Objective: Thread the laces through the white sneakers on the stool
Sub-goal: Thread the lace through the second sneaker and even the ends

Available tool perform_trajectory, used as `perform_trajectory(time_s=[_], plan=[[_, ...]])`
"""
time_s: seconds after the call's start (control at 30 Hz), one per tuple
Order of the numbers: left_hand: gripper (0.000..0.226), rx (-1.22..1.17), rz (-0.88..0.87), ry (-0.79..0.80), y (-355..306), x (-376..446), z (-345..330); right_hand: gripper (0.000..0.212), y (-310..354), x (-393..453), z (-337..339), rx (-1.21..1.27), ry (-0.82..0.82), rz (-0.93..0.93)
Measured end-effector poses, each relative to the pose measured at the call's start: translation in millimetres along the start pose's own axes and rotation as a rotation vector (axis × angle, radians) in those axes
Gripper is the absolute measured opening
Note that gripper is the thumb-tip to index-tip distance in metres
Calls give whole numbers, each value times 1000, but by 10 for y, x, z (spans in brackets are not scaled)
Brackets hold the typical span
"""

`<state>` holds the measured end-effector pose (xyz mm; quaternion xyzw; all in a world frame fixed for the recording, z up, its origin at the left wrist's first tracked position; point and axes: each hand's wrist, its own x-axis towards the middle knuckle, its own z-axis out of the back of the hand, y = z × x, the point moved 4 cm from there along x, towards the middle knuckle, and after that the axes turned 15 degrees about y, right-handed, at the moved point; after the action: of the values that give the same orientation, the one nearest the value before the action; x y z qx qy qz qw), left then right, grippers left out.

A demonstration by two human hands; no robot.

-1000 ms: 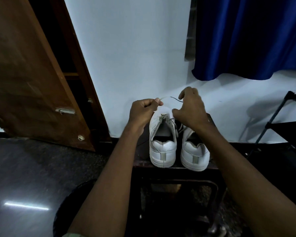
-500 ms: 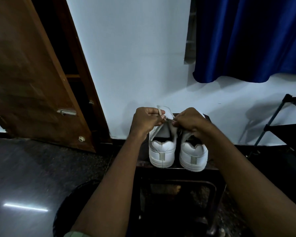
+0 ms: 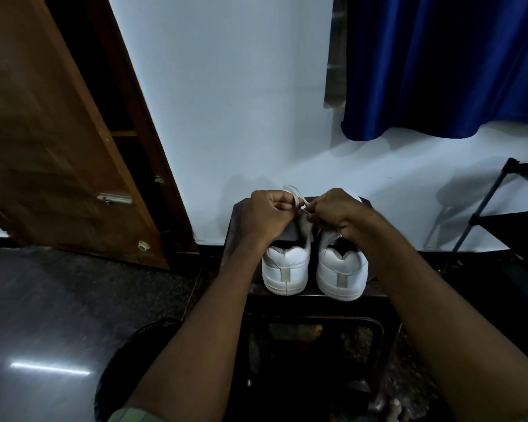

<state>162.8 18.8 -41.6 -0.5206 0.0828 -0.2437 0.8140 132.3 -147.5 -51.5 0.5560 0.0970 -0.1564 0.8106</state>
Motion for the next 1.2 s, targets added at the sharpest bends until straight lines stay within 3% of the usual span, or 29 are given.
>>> perform_trajectory(time_s=[0.27,0.33,0.43,0.53,0.6,0.7,0.93,1.07,1.13,1.2], plan=[[13,33,70,1,-8,-10,-7,26,13,-29,-9,89,29,20],[16,3,96,1,24,-8,-10,12,10,-43,-34,-26,-27,50],[26,-71,116,41,81,-11,12,18,31,-81,-75,-192,-163,128],[12,-313,148,86,87,-30,13,16,78,-125,-67,-293,-218,139],[12,-376,152,94,87,-22,-8,16,93,-140,-44,-289,-194,148],[29,-276,158,85,158,23,-12,18,73,-139,-31,-243,-155,163],[16,-352,198,6,207,-13,-48,19,22,-95,-61,-163,-171,174],[10,-591,272,25,170,0,-37,19,83,-98,-34,-272,-164,82],[12,-742,318,-18,133,15,14,17,103,-110,-21,-167,-138,68],[12,-790,326,-58,120,54,75,12,160,-197,19,181,-176,149]])
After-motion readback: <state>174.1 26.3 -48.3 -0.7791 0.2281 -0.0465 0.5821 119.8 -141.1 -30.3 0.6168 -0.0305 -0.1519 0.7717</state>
